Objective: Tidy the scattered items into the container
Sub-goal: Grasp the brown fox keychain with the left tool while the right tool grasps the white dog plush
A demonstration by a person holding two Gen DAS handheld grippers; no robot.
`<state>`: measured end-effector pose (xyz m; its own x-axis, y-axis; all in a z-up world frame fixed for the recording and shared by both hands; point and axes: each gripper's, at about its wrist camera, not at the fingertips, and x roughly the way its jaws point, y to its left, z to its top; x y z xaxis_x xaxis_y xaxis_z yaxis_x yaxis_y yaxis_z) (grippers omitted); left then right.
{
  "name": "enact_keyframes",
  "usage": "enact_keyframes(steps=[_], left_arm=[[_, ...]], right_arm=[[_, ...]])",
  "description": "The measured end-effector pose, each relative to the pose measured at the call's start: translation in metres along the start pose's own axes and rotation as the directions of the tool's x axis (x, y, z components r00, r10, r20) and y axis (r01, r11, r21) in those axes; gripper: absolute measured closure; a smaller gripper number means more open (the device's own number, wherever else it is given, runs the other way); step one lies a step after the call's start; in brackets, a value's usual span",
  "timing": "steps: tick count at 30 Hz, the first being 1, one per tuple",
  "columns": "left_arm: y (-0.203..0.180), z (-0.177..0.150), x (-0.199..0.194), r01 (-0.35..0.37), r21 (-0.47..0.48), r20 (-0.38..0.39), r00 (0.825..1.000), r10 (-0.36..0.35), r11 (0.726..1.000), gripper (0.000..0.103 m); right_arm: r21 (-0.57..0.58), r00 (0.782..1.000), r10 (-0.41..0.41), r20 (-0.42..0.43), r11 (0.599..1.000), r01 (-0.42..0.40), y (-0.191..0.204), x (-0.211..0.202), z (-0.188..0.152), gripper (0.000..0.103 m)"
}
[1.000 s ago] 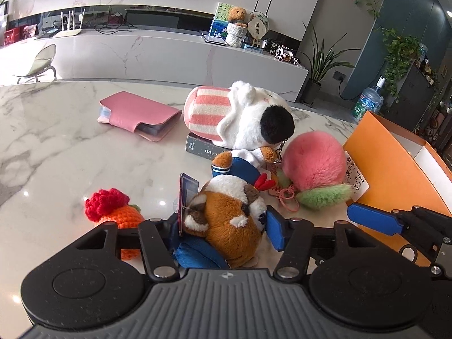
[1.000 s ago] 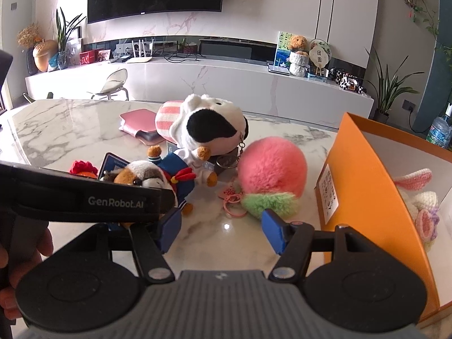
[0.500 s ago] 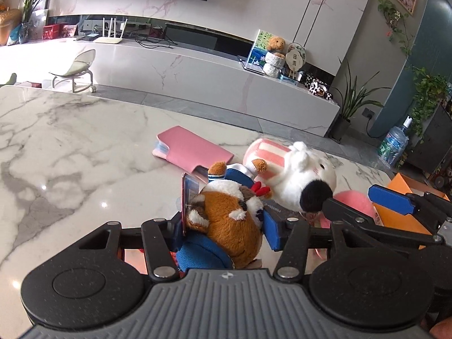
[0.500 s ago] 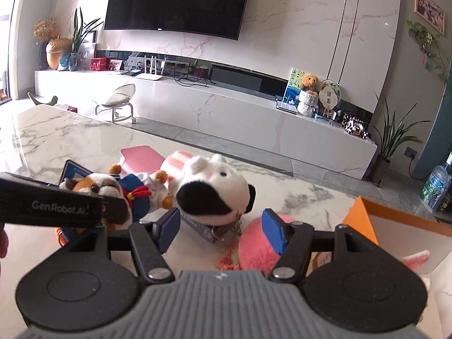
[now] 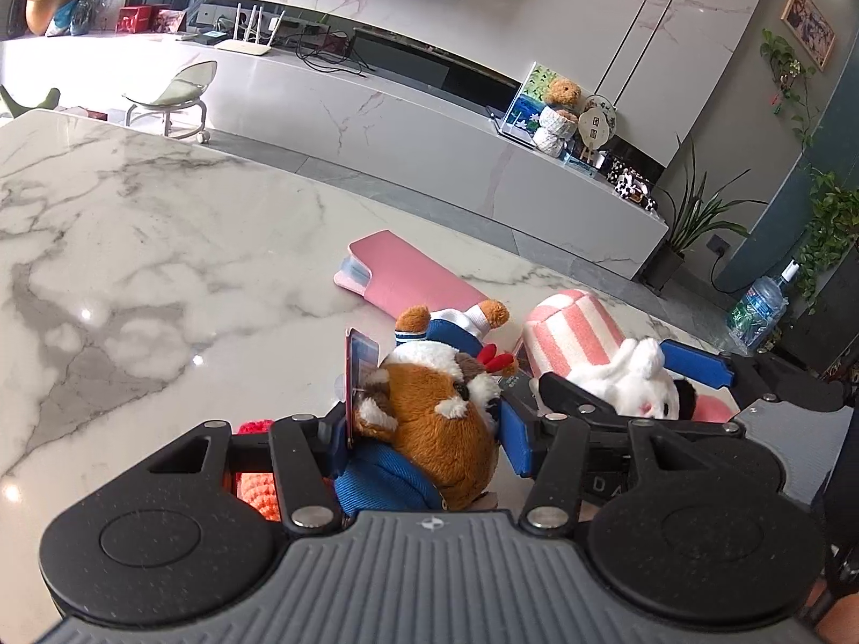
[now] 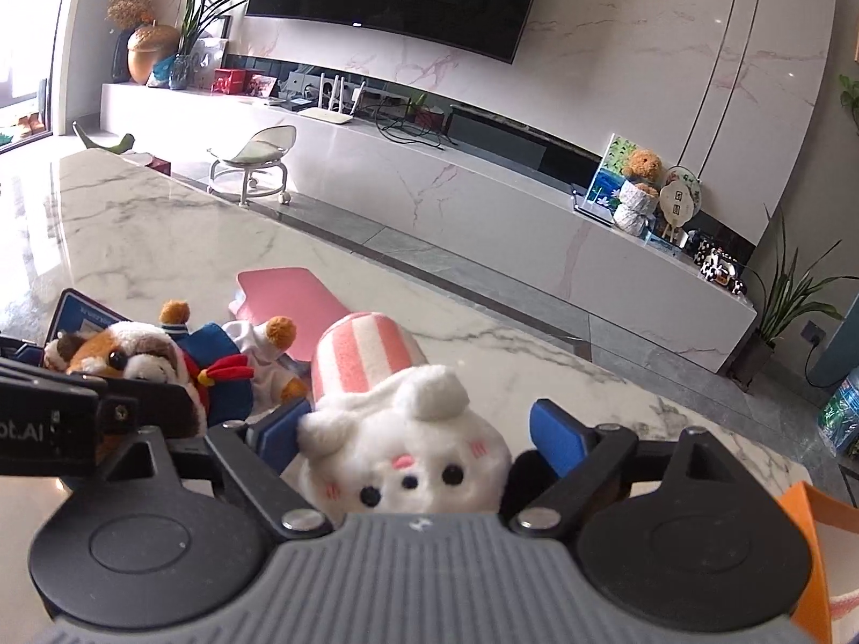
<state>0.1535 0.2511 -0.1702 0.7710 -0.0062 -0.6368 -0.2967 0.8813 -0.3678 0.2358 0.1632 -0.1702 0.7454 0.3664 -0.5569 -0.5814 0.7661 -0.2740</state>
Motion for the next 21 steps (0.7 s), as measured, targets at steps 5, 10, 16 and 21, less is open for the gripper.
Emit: enact_keyframes(steps=[5,10,16,21], left_arm=[[-0.002,-0.006,0.002,0.005,0.001,-0.033,0.999,-0.005,1.000,0.042],[-0.009,-0.015,0.001,0.009,0.027,-0.061,0.998,-0.008,1.000,0.042],[-0.025,-0.022,-0.014,0.030,0.060,-0.034,0.999,-0.028,0.998,0.042],[-0.041,-0.026,-0.031,0.036,0.090,-0.012,0.999,-0.035,0.995,0.043]], right_arm=[[-0.015,0.999,0.030,-0.044,0.999,-0.031,0.011,-0.001,-0.013,0.030],[0.004,0.998,0.022,-0.053,1.000,-0.022,0.011,-0.015,-0.023,0.035],[0.048,0.998,0.021,-0.057,0.999,-0.019,0.010,-0.036,-0.031,0.037],[0.080,0.999,0.012,-0.045,0.997,-0.009,0.011,-0.061,-0.031,0.037]])
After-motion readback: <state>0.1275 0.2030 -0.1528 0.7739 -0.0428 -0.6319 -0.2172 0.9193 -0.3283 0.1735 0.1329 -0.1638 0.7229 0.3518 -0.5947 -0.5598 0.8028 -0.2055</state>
